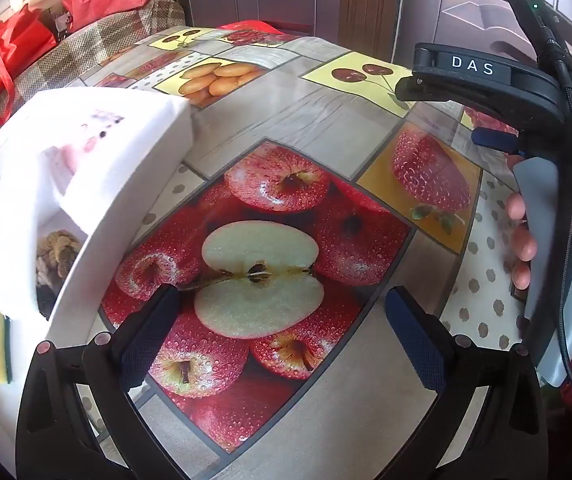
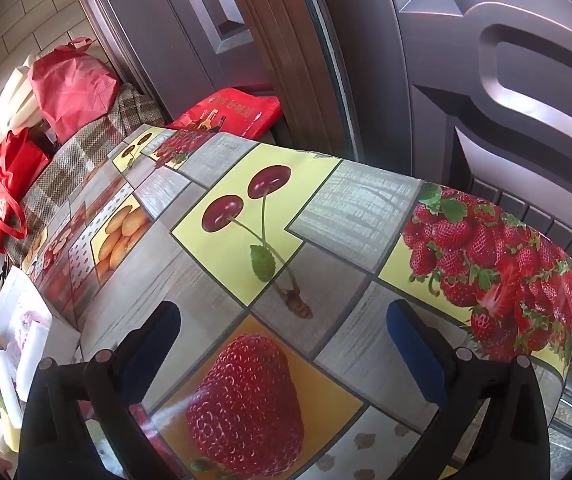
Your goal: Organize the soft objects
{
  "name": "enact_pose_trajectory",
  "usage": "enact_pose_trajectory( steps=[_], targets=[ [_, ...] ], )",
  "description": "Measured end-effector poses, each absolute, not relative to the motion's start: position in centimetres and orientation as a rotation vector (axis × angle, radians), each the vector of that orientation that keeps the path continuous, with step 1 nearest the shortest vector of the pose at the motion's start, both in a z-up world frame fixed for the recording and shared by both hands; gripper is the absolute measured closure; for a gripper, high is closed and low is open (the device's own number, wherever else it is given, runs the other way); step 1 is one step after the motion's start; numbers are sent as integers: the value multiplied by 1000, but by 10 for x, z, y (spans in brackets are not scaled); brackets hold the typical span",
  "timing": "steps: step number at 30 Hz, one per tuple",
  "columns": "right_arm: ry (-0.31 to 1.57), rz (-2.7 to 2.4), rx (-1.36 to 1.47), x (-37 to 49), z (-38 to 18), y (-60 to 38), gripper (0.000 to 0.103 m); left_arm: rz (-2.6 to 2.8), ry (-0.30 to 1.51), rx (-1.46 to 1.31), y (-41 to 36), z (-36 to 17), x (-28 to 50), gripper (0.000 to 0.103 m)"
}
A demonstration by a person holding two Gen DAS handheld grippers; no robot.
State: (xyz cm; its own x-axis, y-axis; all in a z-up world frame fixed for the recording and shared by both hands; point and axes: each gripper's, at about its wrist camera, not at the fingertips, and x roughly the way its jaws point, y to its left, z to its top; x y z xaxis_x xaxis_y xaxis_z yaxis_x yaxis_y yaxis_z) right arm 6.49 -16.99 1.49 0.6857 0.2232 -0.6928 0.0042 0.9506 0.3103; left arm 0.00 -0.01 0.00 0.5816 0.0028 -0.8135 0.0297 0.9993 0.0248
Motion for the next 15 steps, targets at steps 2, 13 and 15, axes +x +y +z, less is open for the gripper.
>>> enact_pose_trajectory(
  steps=[2,13,15],
  targets=[
    [809,128,299,65,15,-168,0,-16,950,37,0,0,0,1],
    [810,156,303,65,14,-167,0,-16,950,37,0,0,0,1],
    [811,164,303,66,13,-167,0,-16,950,37,0,0,0,1]
  ],
)
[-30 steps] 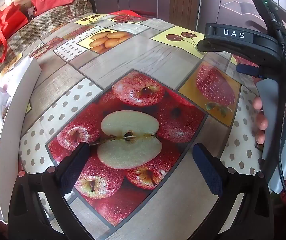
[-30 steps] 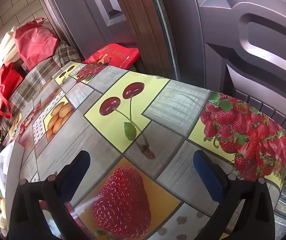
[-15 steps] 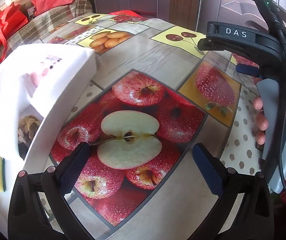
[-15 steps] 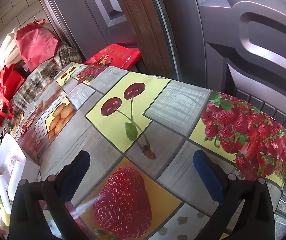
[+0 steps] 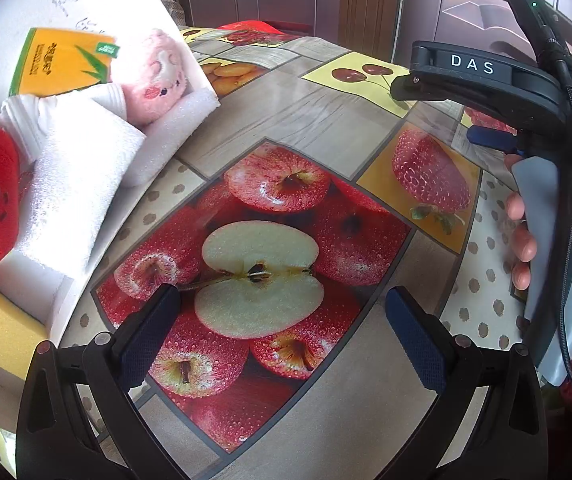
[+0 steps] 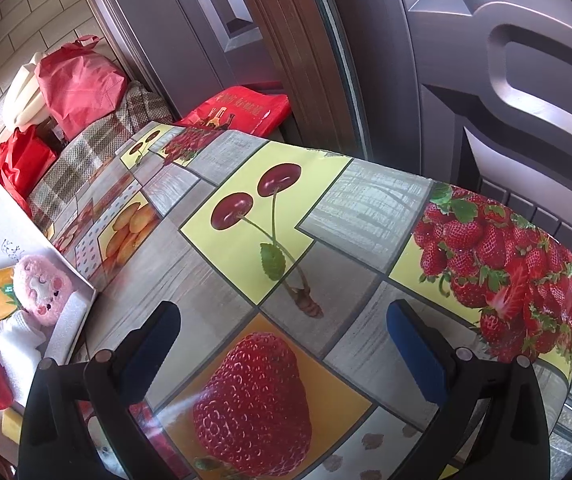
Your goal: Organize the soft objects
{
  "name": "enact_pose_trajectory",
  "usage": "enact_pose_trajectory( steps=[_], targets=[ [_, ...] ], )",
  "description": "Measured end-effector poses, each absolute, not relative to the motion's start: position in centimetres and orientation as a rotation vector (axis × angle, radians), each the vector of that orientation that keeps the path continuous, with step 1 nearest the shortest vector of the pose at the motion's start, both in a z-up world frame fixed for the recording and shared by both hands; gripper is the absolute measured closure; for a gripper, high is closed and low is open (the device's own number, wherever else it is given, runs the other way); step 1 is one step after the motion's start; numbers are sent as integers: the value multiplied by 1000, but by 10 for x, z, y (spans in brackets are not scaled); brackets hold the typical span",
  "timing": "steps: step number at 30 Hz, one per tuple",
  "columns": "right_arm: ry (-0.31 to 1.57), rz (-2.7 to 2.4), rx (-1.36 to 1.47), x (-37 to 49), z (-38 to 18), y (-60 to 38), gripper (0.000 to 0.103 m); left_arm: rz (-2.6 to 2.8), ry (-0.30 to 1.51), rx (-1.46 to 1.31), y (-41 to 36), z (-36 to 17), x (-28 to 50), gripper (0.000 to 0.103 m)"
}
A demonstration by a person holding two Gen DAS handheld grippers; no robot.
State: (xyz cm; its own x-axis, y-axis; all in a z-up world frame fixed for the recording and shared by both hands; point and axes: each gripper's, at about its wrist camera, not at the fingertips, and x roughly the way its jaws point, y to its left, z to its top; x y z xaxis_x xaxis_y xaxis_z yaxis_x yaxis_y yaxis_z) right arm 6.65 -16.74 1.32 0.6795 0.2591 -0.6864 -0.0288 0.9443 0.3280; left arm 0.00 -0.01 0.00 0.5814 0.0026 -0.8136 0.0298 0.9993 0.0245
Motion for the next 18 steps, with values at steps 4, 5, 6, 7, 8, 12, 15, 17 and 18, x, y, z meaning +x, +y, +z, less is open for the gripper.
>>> enact_pose_trajectory(
  steps=[4,5,6,7,8,12,15,17,18],
  targets=[
    [809,170,306,66,12,-167,0,-16,950,37,0,0,0,1],
    [809,171,307,66,12,-167,0,-16,950,36,0,0,0,1],
    [809,173,309,66,12,-167,0,-16,950,37,0,0,0,1],
    [808,175,310,66,12,-167,0,-16,950,36,0,0,0,1],
    [808,178,311,66,12,-167,0,-16,950,37,0,0,0,1],
    [809,181,309,66,12,-167,0,-16,950,36,0,0,0,1],
    [809,182,310,66,12,-167,0,-16,950,36,2,-1,-1,1],
    [808,181,311,65,12,-166,0,-16,950,37,3,0,0,1],
    [808,181,310,65,12,-166,0,-15,950,37,3,-2,-1,1]
  ],
)
